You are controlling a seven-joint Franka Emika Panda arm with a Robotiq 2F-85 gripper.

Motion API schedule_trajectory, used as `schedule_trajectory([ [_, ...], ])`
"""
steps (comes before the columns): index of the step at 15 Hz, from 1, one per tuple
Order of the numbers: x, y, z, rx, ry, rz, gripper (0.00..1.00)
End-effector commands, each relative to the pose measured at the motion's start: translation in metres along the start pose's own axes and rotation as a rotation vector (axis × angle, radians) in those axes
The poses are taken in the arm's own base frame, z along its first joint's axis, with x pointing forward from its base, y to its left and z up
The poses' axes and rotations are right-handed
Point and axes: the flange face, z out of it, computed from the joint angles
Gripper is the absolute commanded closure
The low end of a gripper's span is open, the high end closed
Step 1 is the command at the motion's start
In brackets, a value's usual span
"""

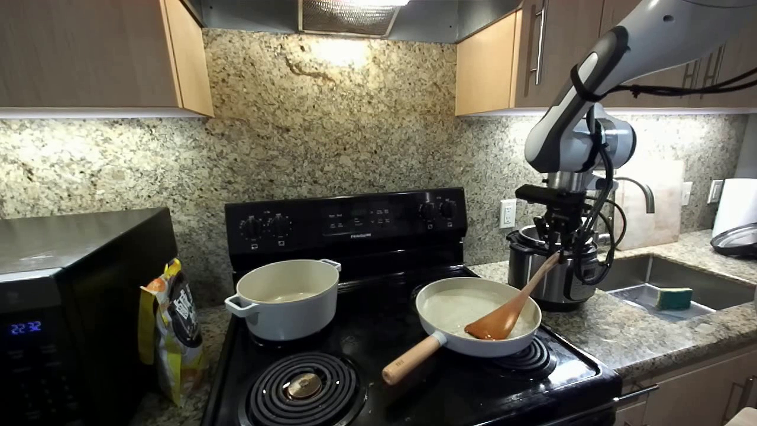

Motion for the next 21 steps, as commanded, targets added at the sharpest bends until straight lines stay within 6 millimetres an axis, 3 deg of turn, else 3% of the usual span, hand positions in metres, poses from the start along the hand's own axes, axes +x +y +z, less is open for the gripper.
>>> schedule_trajectory([
  [1,0.025,0.007,-0.013,0.025,0.029,0.029,0.88],
  [6,0.045,0.000,-0.025,0.092,0.073,0.102,0.89],
  [12,0.044,-0.021,-0.033,0.175,0.127,0.107,0.89],
  [16,0.033,-0.042,-0.037,0.197,0.148,0.075,0.88],
  [21,-0.007,-0.070,-0.037,0.201,0.169,-0.004,0.88],
])
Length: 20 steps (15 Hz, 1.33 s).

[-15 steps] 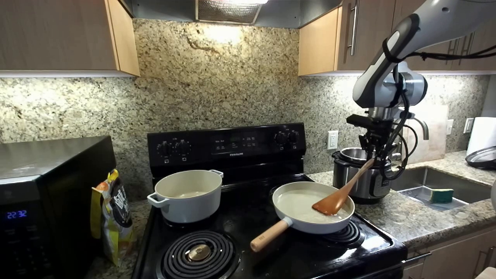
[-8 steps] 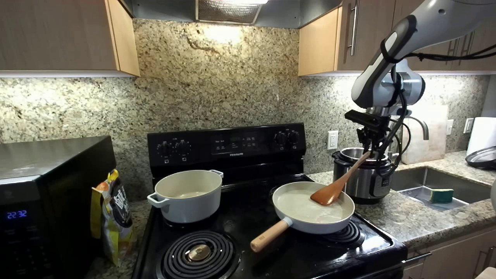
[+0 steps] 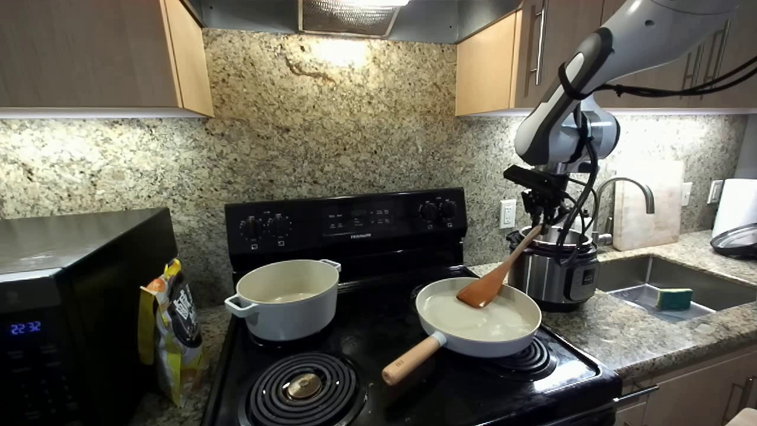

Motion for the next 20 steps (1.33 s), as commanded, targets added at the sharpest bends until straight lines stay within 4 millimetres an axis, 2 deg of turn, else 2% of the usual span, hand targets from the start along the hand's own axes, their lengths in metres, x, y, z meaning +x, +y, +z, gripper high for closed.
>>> schedule_trajectory([
  [1,-0.029,-0.017,0.004,0.009,0.019,-0.040,0.88],
  [4,-0.052,-0.021,0.008,0.005,-0.001,-0.099,0.88],
  [8,-0.068,-0.010,0.012,-0.008,-0.030,-0.135,0.88],
  [16,-0.072,0.034,0.017,-0.019,-0.093,-0.198,0.88],
  [20,-0.056,0.052,0.011,-0.024,-0.111,-0.194,0.88],
])
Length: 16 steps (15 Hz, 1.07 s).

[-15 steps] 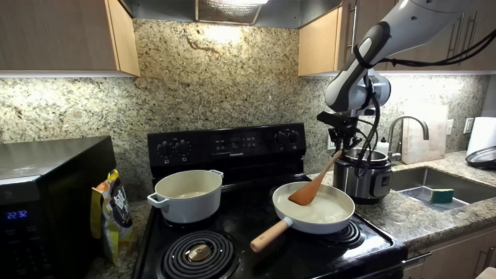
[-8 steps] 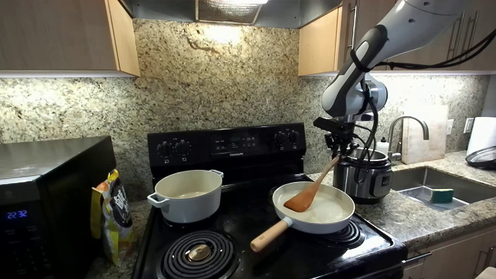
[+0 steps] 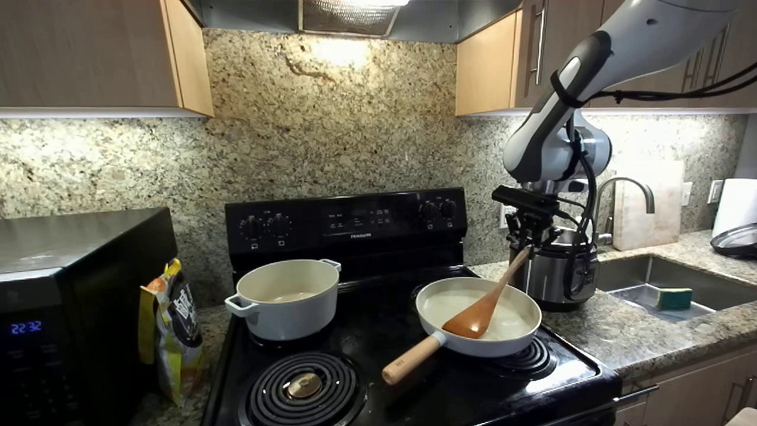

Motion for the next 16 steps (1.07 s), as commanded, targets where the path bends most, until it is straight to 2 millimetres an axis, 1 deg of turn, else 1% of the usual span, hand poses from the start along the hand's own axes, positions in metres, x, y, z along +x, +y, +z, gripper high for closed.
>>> schedule_trajectory([
  [1,0.013,0.025,-0.012,0.018,-0.019,-0.005,0.88],
  [7,0.048,0.037,-0.017,0.040,-0.031,-0.005,0.88],
  [12,0.078,0.044,-0.020,0.036,-0.014,0.065,0.89],
  [14,0.087,0.042,-0.024,0.033,0.009,0.085,0.89],
  [16,0.091,0.033,-0.027,0.035,0.034,0.097,0.89],
])
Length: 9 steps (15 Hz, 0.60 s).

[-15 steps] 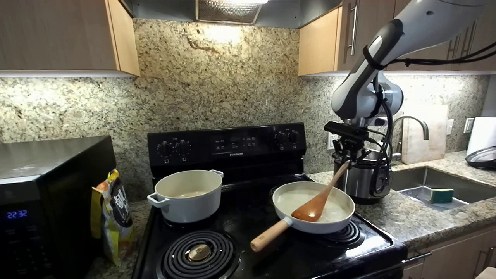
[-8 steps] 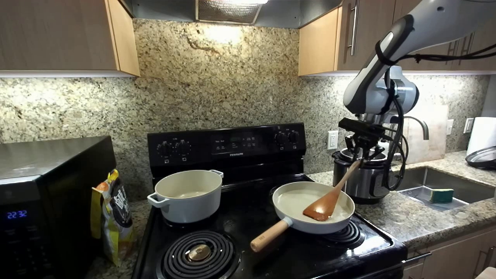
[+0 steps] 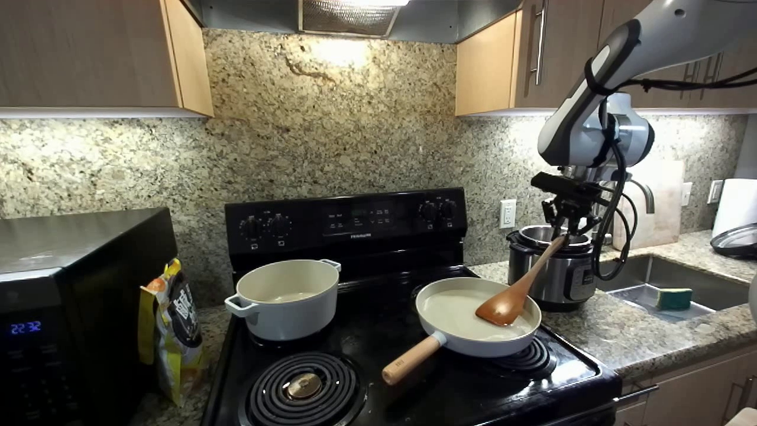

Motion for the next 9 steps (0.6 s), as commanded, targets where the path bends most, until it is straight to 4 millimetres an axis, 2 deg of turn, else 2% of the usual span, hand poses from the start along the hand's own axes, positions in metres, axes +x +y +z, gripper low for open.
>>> schedule_trajectory([
  [1,0.008,-0.017,-0.004,-0.008,0.031,0.026,0.89],
  [5,0.008,-0.044,-0.009,-0.015,0.089,0.049,0.89],
  [9,-0.010,-0.077,-0.005,-0.042,0.125,0.003,0.89],
])
